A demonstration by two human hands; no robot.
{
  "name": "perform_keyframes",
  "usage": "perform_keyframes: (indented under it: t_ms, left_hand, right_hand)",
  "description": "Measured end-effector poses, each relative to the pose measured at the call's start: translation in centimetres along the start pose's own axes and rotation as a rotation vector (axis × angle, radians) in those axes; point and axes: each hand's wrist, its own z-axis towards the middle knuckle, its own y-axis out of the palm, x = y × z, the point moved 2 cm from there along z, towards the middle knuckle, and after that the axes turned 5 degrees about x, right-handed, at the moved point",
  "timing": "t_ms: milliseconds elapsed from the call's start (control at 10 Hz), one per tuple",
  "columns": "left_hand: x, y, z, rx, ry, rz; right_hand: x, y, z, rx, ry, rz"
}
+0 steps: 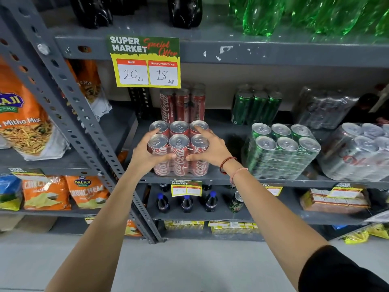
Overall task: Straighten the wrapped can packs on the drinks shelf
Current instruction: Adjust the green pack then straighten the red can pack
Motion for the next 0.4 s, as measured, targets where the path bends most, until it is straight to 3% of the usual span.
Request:
perform_keyframes:
  t_ms: [400]
  left_hand:
    - [0.60,-0.12,-0.48,-0.020,0.019,0.032]
  right_hand:
    - [-0.53,-0.35,-0.65,-0.051,-0.044,-0.052]
